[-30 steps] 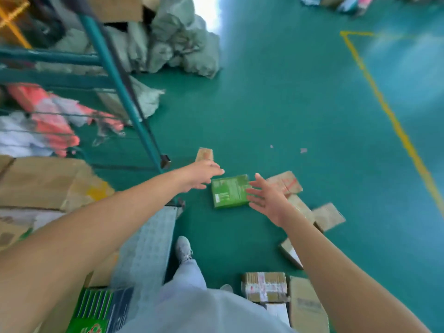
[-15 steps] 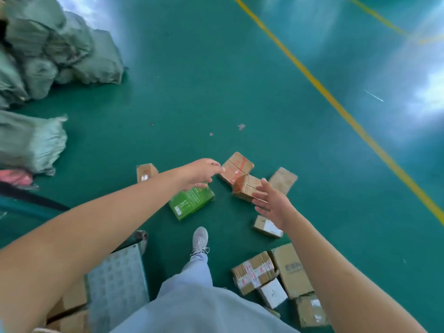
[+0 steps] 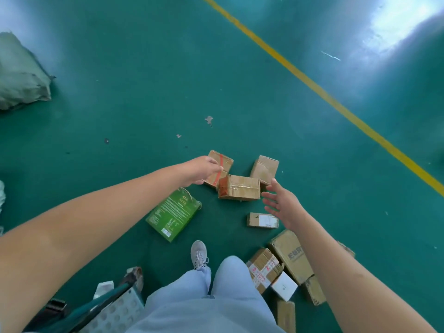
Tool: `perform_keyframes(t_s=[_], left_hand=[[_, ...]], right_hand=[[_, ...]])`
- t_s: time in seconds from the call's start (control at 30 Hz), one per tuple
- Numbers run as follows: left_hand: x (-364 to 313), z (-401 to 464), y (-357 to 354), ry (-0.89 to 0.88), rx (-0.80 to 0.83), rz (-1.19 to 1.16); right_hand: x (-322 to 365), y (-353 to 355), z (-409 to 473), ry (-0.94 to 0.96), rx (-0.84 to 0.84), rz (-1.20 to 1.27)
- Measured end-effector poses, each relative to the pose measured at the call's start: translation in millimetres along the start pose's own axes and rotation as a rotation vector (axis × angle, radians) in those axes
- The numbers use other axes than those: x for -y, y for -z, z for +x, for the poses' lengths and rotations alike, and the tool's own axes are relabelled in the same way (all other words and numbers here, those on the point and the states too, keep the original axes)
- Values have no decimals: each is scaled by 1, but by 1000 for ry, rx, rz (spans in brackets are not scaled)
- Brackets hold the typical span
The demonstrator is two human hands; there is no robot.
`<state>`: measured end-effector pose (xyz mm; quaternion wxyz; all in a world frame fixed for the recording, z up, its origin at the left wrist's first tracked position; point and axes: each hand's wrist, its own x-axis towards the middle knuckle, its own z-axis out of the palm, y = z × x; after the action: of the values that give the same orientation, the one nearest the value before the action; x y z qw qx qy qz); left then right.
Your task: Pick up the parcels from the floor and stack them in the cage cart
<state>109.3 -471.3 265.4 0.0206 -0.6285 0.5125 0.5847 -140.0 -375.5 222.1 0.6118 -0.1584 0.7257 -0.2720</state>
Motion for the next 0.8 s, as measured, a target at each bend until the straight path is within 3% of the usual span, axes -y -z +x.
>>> perform_keyframes(t_s=[0.2, 0.37, 0.8], left_hand=[[-4, 72, 2, 44, 56, 94], [7, 174, -17, 126, 103, 152], [134, 472, -119, 319, 160, 165]], right_hand=[[3, 1, 55, -76, -28, 4], [-14, 9, 152, -189, -26, 26], [-148, 20, 448, -317, -24, -73]])
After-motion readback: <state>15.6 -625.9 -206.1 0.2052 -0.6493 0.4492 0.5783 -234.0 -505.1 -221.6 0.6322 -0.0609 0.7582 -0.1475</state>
